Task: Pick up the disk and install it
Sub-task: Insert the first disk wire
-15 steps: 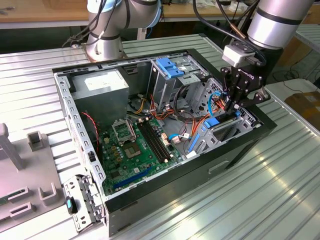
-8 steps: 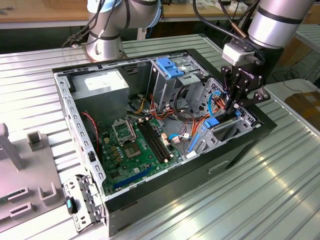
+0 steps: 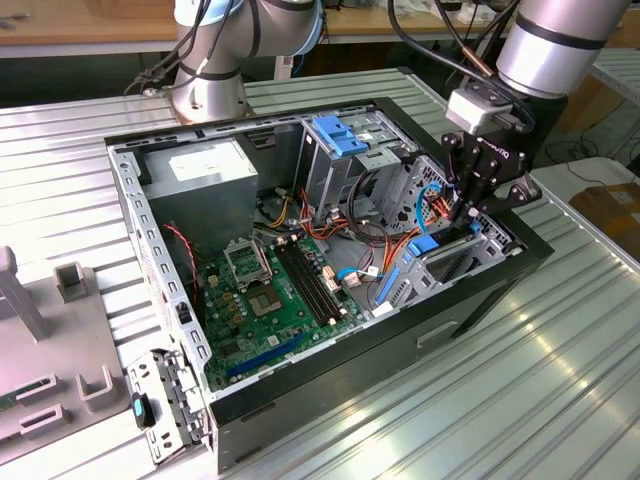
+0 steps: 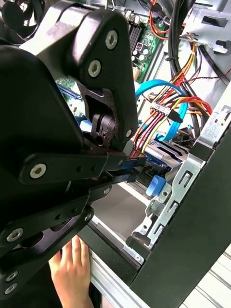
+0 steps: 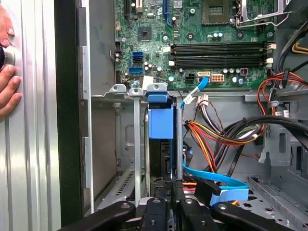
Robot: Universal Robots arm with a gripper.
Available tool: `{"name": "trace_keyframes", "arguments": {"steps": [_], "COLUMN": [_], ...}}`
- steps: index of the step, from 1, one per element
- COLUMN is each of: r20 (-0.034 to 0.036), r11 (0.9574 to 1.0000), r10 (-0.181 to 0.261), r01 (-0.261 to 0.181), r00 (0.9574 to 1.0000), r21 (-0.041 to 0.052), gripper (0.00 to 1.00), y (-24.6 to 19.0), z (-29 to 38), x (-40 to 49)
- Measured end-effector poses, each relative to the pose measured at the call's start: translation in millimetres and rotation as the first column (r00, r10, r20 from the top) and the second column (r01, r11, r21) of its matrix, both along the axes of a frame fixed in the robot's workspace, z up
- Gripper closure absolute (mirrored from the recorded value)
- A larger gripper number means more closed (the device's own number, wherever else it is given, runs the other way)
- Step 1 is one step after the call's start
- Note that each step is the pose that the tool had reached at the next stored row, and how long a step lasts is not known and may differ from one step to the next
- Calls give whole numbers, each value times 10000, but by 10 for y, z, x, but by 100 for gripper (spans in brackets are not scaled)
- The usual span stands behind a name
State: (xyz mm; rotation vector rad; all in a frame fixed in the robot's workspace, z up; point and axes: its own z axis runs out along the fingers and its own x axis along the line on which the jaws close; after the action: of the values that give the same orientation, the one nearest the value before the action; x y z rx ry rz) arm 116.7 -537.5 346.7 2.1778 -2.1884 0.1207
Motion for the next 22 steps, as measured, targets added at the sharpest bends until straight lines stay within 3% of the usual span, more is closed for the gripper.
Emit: {"name": "trace_keyframes", "arguments": {"steps": [3, 7, 9, 14, 16, 22], "r20": [0, 0, 0, 0, 1, 0], "r11": [10000, 9999, 9998, 9998, 9990, 9989], "r10": [0, 0, 0, 0, 0, 0], "r01": [0, 0, 0, 0, 0, 0], "r00": [10000, 10000, 10000, 10000, 10000, 10000], "r21": [8, 113, 192, 216, 445, 462], "gripper": [84, 84, 84, 84, 84, 84], "y": [-1, -3, -3, -3, -17, -44], "z": [-19, -38, -27, 25, 26, 26], "x": [0, 0, 0, 0, 3, 5]}}
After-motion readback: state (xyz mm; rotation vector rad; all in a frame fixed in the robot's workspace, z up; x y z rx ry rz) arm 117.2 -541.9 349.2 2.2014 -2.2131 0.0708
